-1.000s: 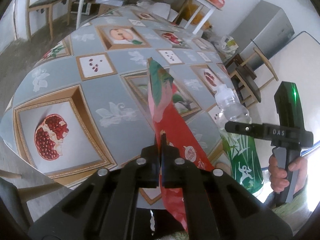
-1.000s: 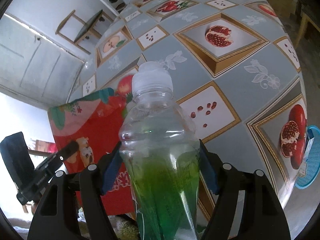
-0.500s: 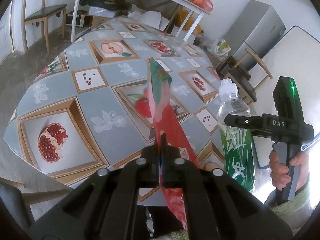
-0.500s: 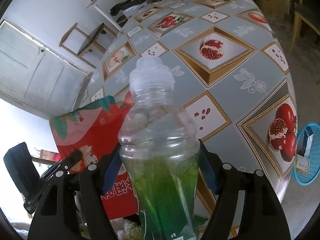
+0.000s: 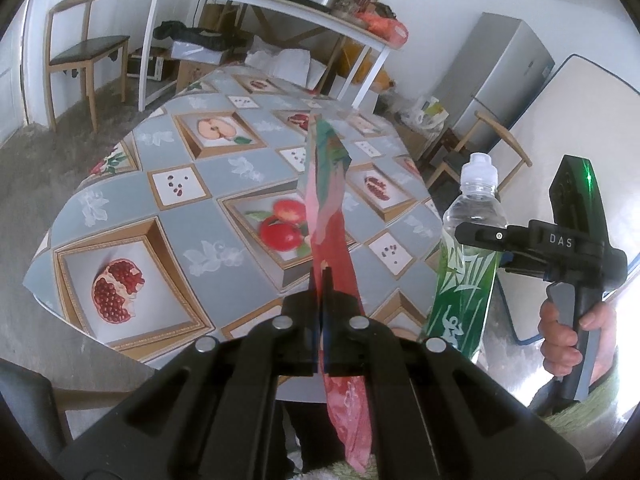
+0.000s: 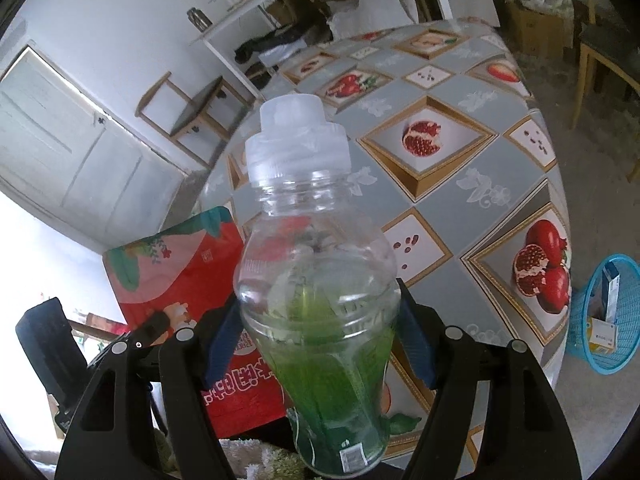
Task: Collect trash
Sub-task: 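Carry the red bag and green bottle toward the blue wastebasket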
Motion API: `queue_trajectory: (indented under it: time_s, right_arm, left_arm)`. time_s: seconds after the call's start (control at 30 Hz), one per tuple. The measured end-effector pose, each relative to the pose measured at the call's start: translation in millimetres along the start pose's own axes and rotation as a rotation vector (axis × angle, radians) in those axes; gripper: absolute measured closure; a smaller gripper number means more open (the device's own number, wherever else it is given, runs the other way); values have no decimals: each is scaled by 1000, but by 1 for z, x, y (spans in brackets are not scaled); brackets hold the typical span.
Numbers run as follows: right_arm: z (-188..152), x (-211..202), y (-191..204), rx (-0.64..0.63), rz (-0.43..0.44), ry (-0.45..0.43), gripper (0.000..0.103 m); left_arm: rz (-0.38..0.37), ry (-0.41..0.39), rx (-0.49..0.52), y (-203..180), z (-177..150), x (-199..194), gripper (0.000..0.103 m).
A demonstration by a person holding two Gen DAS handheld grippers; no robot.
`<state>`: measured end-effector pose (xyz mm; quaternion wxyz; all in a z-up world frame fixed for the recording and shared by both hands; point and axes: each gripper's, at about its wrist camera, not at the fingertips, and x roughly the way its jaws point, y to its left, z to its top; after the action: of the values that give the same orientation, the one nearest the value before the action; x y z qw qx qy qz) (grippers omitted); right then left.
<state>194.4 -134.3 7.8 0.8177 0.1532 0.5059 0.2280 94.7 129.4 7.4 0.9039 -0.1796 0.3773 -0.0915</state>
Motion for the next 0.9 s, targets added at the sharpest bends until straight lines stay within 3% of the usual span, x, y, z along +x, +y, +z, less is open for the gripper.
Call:
queue_trajectory:
  time_s: [0.53,0.9]
  right_arm:
    - [-16,-72,-1,6,46,-181,34]
    - [-54,-160,-53,92,41,-378,34]
  left_arm:
    - [-45,-122,70,-36,13,-37,103]
    - [-162,-147,186,-111,30,-34,103]
